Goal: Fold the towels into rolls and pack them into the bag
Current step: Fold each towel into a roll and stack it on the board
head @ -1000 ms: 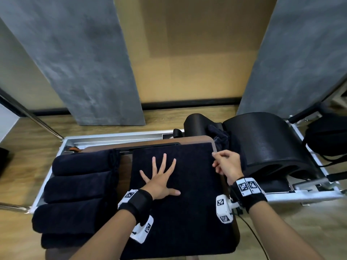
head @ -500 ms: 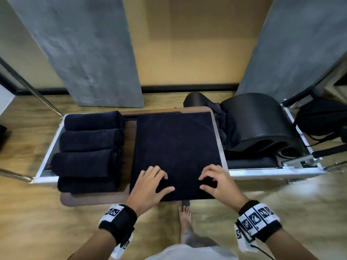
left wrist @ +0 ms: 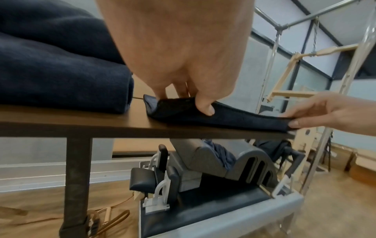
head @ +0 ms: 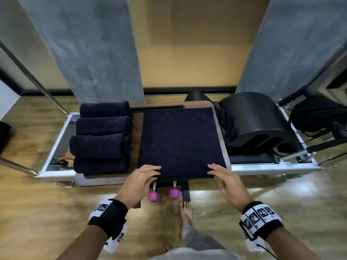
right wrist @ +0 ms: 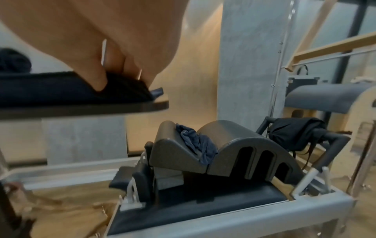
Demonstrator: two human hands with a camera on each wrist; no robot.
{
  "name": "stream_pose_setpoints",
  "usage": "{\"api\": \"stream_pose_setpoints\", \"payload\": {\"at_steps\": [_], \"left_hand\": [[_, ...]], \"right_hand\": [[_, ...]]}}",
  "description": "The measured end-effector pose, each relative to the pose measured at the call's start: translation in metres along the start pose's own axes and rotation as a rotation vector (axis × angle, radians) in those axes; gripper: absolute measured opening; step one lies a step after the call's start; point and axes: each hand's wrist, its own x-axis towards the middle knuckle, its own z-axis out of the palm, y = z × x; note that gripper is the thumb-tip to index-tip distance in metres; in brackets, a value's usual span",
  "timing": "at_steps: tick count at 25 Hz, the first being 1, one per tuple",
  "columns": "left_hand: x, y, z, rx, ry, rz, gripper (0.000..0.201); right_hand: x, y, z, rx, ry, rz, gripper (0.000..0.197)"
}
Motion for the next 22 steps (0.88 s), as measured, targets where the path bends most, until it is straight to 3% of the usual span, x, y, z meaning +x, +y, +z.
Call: {"api": "stream_pose_setpoints", "payload": {"at_steps": [3, 6, 9, 13, 18, 22], "left_hand": [[0.009, 0.004, -0.017, -0.088, 0.087, -0.144, 0.013], [0.038, 0.010, -0.038, -0.223, 0.182, -0.147, 0.003], [0.080, 0.010, -0.056, -0.320, 0.303, -0.176, 0.006], [0.143, 0.003, -0.063, -0.236, 0.414, -0.263, 0.004], [0.197, -0.016, -0.051, -0.141, 0.397, -0.488, 0.008], [0.223, -0.019, -0.034, 0.013, 0.314, -0.526, 0.041]], "right_hand": [[0.019, -0.008, -0.024, 0.151, -0.042, 0.138, 0.029], [0.052, -0.009, -0.049, 0.319, -0.060, 0.218, 0.026], [0.099, -0.005, -0.065, 0.449, 0.018, 0.231, 0.019], [0.175, 0.015, -0.069, 0.482, 0.098, 0.215, 0.020], [0.248, 0.045, -0.052, 0.416, 0.096, 0.308, 0.018], [0.269, 0.058, -0.044, 0.237, 0.123, 0.353, 0.019]]}}
